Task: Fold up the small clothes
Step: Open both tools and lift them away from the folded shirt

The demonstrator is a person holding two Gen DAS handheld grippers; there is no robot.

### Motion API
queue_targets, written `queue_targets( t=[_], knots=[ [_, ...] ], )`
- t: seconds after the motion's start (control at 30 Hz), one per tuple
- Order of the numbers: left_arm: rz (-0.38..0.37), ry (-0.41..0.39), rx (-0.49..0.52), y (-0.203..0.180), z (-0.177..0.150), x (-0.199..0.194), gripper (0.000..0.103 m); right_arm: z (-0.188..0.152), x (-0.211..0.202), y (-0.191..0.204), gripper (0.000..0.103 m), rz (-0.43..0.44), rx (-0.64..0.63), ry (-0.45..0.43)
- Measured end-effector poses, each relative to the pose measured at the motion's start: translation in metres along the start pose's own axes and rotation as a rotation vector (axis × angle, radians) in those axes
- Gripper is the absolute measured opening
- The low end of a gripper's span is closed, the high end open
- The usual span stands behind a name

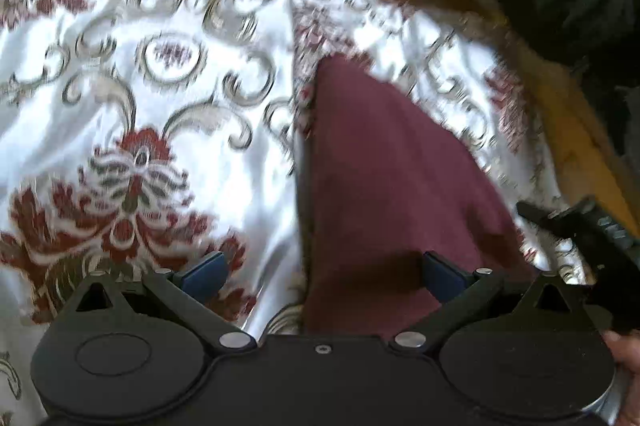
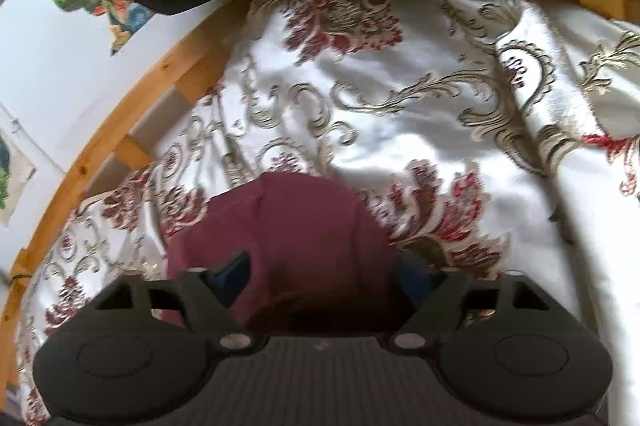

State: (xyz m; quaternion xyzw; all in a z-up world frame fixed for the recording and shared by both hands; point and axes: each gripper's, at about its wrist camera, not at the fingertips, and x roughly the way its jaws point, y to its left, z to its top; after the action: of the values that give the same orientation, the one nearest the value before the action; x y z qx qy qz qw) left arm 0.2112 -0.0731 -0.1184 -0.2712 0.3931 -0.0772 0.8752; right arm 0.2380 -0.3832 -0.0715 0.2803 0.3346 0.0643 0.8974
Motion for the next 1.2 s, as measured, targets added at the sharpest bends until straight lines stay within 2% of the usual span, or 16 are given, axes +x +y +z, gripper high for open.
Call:
queue_targets(
  t=[0.13,0.33,0.53,0.67,0.87,1.2],
  knots=[
    [0.005,0.036,-0.04,0.008,-0.002,0.005,0.102,-0.007,-0.003,0.011,0.101,-0.057,-0.079,0.049],
    [0.018,0.031,-0.016,0.005,-0.006,0.005,0.102,-0.026,0.005,0.017,0.103,-0.258,-0.261,0.171],
    [0.021,0.038,0.011,0.0,-0.005,0.007,0.102,-0.033,-0.002,0.016,0.103,-0.326,-0.329,0.152],
    [0.036,0.038,0.046,-0.003,-0.009,0.007,0.102,-0.036,0.0,0.014,0.103,-0.328,-0.318,0.161],
    [0.055,0.028,0.082,-0.006,-0.013,0.008,0.102,-0.032,0.0,0.004,0.103,-0.288,-0.216,0.175],
    [0.063,0.014,0.096,-0.007,-0.016,0.009,0.102,-0.026,-0.006,-0.002,0.103,-0.259,-0.136,0.123]
  ],
)
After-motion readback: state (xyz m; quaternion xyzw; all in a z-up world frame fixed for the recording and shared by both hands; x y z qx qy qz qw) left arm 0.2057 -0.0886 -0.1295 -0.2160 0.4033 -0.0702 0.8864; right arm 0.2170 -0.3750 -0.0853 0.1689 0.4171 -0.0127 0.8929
